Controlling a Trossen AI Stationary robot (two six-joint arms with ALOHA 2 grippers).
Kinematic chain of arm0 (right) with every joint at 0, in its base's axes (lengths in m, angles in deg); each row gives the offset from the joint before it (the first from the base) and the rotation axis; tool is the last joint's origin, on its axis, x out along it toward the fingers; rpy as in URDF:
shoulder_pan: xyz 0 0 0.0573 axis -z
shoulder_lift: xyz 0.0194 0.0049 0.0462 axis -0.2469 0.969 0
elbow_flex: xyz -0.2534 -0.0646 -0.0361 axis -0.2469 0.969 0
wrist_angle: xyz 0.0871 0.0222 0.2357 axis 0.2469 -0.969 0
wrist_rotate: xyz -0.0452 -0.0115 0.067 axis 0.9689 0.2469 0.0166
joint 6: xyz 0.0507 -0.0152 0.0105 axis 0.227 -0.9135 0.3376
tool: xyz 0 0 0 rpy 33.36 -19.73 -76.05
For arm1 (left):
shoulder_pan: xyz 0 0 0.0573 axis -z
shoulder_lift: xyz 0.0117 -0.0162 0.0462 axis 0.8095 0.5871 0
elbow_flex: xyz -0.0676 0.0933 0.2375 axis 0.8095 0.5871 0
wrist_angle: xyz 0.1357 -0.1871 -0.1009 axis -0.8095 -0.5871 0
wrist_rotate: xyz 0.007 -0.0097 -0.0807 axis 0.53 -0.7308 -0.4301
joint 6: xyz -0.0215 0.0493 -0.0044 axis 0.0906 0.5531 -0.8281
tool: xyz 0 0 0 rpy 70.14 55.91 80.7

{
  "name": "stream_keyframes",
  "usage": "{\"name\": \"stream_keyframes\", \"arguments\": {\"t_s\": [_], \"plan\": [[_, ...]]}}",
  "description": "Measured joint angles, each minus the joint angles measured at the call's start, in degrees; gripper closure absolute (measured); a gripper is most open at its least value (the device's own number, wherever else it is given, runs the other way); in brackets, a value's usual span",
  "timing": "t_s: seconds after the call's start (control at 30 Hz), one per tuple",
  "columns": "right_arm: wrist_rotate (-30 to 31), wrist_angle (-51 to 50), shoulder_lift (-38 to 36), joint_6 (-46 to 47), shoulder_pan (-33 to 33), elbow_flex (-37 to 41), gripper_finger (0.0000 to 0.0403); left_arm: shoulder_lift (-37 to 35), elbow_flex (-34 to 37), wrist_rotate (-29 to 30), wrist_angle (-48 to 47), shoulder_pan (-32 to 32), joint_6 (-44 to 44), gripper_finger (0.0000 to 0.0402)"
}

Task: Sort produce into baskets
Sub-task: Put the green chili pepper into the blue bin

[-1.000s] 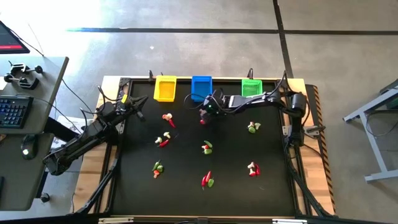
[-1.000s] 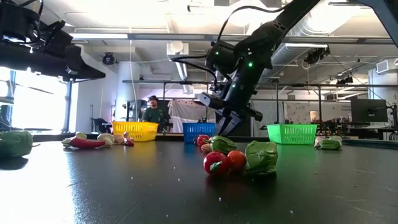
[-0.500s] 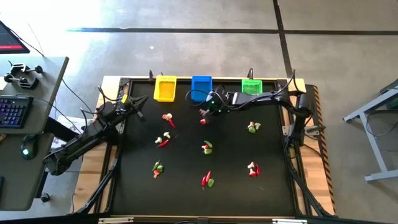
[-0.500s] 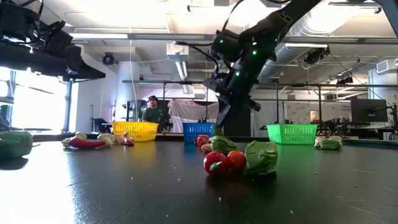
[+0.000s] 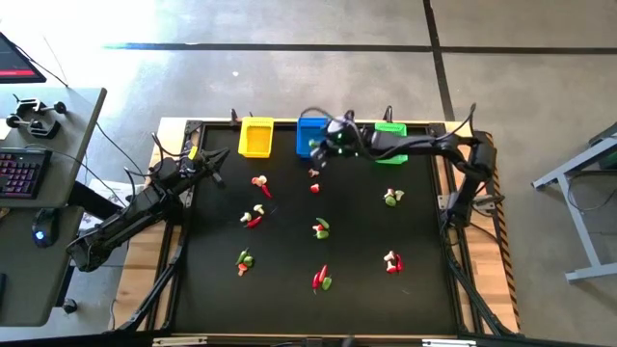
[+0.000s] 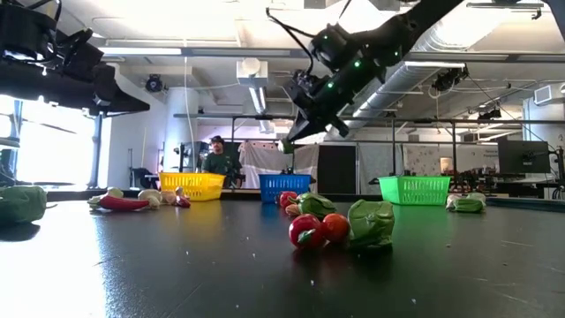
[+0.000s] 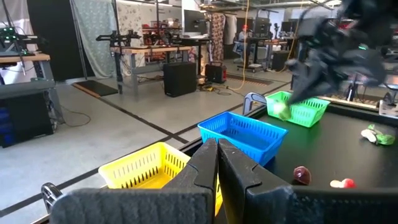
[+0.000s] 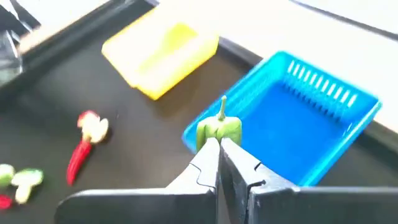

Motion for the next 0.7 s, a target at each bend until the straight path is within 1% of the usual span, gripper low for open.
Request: {"name": "stream_keyframes", "arguments": {"t_s": [0.13,0.27,0.37,0.53,0.7], "plan": [[-1.93,3.44,0.08,-2.41,3.89,0.0,0.0402,0.0,0.0,0.0,0.0,-0.01,0.0,0.0401],[-3.22,1.54,1.46,-4.23,6.62,-2.82,0.0402,0.02,0.0,0.0,0.0,-0.02,0.0,0.0401],[-4.61,-3.26,4.74,-6.42,7.8,-7.36,0.0402,0.05,0.0,-0.01,0.02,0.0,0.0,0.0401],[-4.72,-13.84,11.51,-10.14,9.32,-16.78,0.0402,0.26,0.0,0.0,-0.05,-0.01,-0.02,0.0401],[-5.17,-19.86,17.67,-11.85,10.5,-24.69,0.0402,0.46,-0.02,-0.02,0.0,0.0,-0.07,0.0401]]}}
